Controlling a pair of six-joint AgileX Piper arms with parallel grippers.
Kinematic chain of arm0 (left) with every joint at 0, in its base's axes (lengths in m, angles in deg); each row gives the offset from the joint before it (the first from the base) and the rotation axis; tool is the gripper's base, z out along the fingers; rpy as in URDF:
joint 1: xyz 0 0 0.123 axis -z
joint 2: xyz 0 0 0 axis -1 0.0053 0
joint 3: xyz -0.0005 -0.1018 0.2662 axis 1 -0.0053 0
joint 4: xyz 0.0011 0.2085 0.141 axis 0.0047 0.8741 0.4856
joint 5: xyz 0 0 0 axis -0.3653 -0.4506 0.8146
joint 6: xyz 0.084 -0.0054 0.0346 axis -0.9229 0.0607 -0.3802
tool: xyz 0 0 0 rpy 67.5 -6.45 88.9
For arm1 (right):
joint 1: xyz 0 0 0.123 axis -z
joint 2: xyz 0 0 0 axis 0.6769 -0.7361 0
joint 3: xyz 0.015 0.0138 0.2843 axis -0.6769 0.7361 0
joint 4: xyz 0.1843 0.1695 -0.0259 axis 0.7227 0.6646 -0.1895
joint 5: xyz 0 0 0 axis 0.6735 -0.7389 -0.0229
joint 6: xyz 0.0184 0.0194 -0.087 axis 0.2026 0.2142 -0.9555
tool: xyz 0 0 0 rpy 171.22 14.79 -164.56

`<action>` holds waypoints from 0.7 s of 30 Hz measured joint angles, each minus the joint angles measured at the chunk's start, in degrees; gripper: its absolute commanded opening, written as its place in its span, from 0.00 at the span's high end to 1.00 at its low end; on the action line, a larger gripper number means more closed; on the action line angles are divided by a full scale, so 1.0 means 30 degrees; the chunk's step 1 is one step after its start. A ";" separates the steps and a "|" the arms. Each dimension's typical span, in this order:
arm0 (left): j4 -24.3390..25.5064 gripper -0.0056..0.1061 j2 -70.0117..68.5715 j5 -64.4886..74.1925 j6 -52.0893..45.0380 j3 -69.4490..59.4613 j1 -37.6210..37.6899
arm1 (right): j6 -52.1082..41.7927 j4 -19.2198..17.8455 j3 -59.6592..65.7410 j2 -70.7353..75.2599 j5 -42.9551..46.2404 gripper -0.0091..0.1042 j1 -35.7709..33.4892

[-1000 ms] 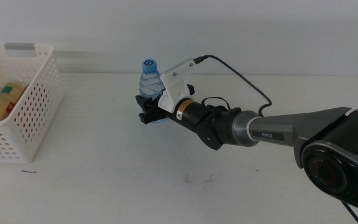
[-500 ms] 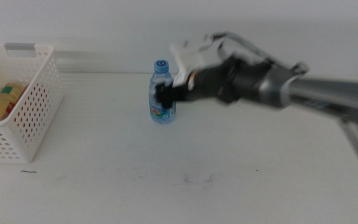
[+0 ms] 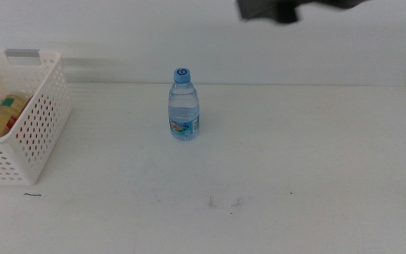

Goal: Use arms to grab the bottles and put them into the dustbin to the left of the table.

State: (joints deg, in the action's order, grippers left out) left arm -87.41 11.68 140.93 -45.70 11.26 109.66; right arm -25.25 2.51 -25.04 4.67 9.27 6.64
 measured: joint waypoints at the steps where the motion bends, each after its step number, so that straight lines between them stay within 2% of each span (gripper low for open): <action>1: 0.0000 0.11 0.0000 0.0000 0.0000 0.0000 0.0000 | 0.0008 0.0000 0.0000 0.0388 -0.0086 0.14 0.0000; 10: 0.0052 0.11 0.0000 0.0000 0.0000 0.0000 0.0000 | 0.0079 -0.0033 -0.0034 0.1066 -0.0311 0.14 0.0000; 14: 0.1731 0.11 -0.0404 -0.0505 0.0207 -0.0516 0.0000 | 0.0079 -0.0033 -0.0034 0.1066 -0.0311 0.14 0.0000; 17: 0.2342 0.11 -0.2143 -0.3080 0.1323 -0.3634 0.0000 | 0.0079 -0.0033 -0.0034 0.1066 -0.0311 0.14 0.0000; 21: 0.3604 0.11 -0.5389 -1.1252 0.3166 -1.2115 0.0270 | 0.0124 -0.0033 -0.0034 0.1066 -0.0311 0.14 0.0000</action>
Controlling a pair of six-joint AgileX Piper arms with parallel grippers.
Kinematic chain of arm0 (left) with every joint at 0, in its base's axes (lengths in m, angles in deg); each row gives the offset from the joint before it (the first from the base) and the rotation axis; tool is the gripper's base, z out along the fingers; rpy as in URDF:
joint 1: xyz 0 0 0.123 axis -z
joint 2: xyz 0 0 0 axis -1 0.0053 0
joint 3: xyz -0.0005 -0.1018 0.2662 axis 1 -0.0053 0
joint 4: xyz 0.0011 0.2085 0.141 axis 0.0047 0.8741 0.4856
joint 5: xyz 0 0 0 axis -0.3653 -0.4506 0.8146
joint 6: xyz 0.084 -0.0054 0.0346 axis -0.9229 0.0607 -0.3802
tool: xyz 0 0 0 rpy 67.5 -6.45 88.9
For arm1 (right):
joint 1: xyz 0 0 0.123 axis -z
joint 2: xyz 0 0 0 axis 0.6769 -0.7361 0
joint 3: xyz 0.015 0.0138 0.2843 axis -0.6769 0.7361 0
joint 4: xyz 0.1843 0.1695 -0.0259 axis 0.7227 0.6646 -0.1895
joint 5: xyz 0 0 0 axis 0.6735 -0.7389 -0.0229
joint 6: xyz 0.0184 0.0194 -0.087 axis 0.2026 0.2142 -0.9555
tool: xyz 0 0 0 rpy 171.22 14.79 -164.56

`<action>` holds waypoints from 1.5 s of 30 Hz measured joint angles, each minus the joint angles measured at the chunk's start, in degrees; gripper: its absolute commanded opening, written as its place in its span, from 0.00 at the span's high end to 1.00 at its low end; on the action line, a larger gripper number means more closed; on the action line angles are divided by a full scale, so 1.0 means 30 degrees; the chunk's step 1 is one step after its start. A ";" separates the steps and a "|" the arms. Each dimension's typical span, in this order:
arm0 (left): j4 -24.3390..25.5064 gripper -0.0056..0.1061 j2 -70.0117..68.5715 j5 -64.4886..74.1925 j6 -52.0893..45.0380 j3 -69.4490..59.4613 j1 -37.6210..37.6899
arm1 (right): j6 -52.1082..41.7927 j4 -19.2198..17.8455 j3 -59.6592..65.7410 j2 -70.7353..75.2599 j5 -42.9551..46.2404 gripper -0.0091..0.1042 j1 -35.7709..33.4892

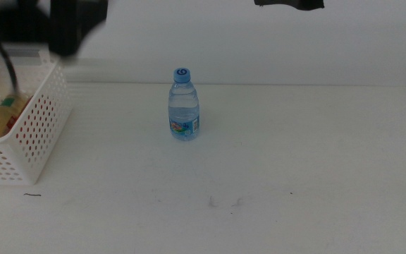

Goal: Use arms to grab the bottles and put them into the dustbin to the left of the table.

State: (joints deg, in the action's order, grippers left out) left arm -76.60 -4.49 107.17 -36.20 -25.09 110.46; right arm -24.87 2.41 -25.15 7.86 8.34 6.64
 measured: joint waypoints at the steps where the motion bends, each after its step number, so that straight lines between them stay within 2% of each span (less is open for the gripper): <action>1: 0.0737 0.11 -0.0592 -0.1790 0.0894 -0.1830 0.0181 | 0.0000 0.0000 0.0000 0.0000 0.0000 0.14 0.0000; 3: 0.2625 0.11 -0.0964 -0.5884 0.4141 -0.5995 0.0707 | 0.0000 0.0039 0.0000 0.0000 0.0000 0.14 0.0000; 6: 0.4843 0.11 0.0278 -1.0021 0.8350 -0.9979 0.1070 | 0.0000 0.0296 0.0000 0.0000 0.0000 0.14 0.0000; 10: 0.5819 0.11 0.2780 -1.3803 1.0371 -1.1500 0.1121 | 0.0000 0.0363 0.0000 0.0000 0.0000 0.14 0.0000; 15: 0.5937 0.11 0.5625 -1.7644 1.0406 -1.1547 0.1121 | 0.0000 0.0363 0.0000 0.0000 0.0000 0.14 0.0000; 24: 0.5465 0.11 1.0452 -2.1226 0.9938 -0.9897 0.1121 | 0.0000 0.0363 0.0000 0.0000 0.0000 0.14 0.0000; 45: 0.4817 0.11 2.0203 -2.1876 0.9978 -0.1121 0.0513 | 0.0000 0.0363 0.0000 0.0000 0.0000 0.14 0.0000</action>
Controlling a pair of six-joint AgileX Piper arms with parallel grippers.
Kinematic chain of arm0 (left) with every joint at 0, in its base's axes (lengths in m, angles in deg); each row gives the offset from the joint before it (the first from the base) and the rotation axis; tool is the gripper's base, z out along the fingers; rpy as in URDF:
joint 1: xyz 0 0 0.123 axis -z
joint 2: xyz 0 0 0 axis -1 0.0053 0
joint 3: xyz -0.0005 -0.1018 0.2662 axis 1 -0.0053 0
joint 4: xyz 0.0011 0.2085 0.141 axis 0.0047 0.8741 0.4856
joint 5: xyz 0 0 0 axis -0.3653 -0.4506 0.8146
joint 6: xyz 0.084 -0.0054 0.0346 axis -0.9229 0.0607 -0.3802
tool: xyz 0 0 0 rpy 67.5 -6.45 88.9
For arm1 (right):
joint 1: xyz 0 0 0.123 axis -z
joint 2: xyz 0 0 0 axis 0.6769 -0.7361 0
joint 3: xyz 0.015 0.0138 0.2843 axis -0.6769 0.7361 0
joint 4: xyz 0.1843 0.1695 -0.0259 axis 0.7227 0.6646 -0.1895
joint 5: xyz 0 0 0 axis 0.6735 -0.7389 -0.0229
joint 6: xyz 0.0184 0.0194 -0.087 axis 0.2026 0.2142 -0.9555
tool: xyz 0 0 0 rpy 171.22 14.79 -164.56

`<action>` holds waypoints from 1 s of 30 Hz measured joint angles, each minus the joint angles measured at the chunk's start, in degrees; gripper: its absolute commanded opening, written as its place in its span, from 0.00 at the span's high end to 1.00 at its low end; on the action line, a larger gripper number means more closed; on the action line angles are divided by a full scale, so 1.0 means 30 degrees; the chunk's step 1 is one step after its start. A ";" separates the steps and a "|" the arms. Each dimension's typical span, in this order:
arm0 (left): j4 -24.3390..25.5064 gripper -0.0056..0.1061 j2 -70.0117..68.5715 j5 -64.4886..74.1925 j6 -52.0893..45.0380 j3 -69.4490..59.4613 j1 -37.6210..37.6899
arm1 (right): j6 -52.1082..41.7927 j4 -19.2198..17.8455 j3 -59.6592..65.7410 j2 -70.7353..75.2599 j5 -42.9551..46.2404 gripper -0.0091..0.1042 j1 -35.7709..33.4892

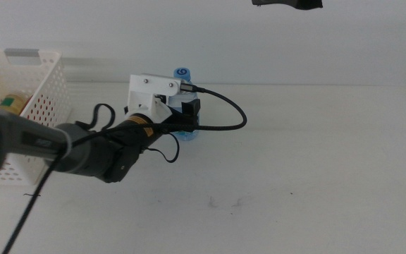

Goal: Use arms to grab the bottles and put them into the dustbin to the left of the table.

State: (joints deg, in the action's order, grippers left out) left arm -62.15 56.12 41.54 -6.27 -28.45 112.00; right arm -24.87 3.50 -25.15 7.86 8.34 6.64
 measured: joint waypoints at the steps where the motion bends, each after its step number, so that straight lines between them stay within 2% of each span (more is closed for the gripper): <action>1: 0.0000 0.11 0.0410 0.0000 0.0000 0.0331 0.0000 | 0.0000 0.0000 0.0000 0.0000 0.0000 0.14 0.0000; 10: 0.0042 0.11 0.3078 -0.0089 -0.0075 0.2366 0.0000 | 0.0000 0.0000 0.0000 0.0000 0.0000 0.14 0.0000; 14: -0.0165 0.18 0.3673 -0.0796 -0.0893 0.2729 0.0000 | 0.0000 0.0017 0.0000 0.0000 0.0000 0.14 0.0000; 16: -0.0327 0.30 0.3874 -0.1311 -0.0990 0.2762 0.0000 | 0.0000 0.0017 0.0000 0.0000 0.0000 0.14 0.0000; 22: -0.0440 0.90 0.3296 -0.1001 -0.1072 0.2232 0.0000 | 0.0000 0.0017 0.0000 0.0000 0.0000 0.14 0.0000; 23: -0.0440 0.97 0.2850 -0.0256 -0.1072 0.1901 0.0000 | 0.0000 0.0017 0.0000 0.0000 0.0000 0.14 0.0000; 30: -0.0440 0.97 -0.3191 0.9690 -0.1072 0.0907 0.0000 | 0.0000 0.0017 0.0000 0.0000 0.0072 0.14 0.0000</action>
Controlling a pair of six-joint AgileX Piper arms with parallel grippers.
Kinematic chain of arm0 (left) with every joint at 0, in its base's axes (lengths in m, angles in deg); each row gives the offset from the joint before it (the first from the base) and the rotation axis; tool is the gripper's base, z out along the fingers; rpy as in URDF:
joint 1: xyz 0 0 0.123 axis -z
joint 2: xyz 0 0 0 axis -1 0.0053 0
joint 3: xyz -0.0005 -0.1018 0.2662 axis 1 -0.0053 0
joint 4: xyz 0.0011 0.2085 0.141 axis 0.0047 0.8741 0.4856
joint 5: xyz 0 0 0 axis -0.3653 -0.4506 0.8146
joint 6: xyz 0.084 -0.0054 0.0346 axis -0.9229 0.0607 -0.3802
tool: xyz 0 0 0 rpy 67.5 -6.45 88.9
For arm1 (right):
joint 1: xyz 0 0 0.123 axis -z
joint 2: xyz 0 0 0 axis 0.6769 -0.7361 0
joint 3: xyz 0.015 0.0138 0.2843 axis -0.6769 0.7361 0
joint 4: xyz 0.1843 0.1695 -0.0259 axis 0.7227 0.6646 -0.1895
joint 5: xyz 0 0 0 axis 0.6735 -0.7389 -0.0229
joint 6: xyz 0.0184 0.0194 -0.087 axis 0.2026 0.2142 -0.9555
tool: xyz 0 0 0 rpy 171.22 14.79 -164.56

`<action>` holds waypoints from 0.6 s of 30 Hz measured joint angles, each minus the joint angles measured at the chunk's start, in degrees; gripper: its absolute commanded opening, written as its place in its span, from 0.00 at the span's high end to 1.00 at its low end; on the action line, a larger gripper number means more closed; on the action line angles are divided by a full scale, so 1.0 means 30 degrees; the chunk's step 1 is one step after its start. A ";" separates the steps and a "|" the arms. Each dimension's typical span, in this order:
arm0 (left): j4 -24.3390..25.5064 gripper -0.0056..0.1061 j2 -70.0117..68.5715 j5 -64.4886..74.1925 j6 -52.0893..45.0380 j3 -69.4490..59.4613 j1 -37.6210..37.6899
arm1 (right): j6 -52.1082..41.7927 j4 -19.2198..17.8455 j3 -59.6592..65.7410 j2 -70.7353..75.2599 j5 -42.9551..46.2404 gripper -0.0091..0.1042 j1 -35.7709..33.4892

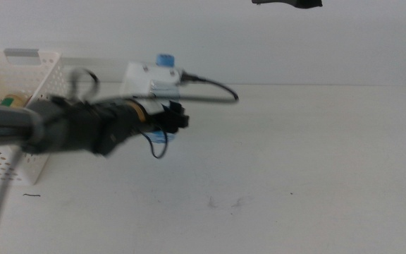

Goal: Use arms to grab the bottles and put them into the dustbin to the left of the table.

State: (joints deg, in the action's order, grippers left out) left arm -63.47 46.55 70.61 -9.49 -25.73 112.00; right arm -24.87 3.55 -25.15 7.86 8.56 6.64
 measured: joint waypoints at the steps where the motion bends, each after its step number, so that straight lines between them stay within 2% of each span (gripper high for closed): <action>1: 0.0054 0.97 -0.1018 0.1827 0.0000 0.0039 0.0000 | 0.0000 0.0000 0.0000 0.0000 0.0012 0.14 0.0000; 5: -0.0077 0.97 -0.4279 0.8475 -0.1140 0.1004 -0.0264 | 0.0000 0.0000 0.0000 0.0000 0.0045 0.14 0.0000; 8: -0.2642 0.97 -0.5869 1.2972 -0.5079 0.2895 -0.2035 | 0.0000 0.0000 0.0000 0.0000 0.0045 0.14 0.0000; 10: -0.3678 0.97 -0.6117 1.5564 -0.7137 0.4570 -0.4067 | 0.0000 0.0000 0.0000 0.0000 0.0045 0.14 0.0000; 15: -0.3966 0.97 -0.5673 1.9508 -0.8732 0.7695 -0.8554 | 0.0000 0.0000 0.0000 0.0000 0.0045 0.14 0.0000; 18: -0.4074 0.97 -0.5028 2.0176 -0.9311 0.8640 -1.0225 | 0.0000 0.0000 0.0000 0.0000 0.0045 0.14 0.0000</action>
State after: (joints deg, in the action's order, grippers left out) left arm -75.69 31.46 131.14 -37.42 0.19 81.33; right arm -24.87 3.55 -25.15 7.86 8.69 6.64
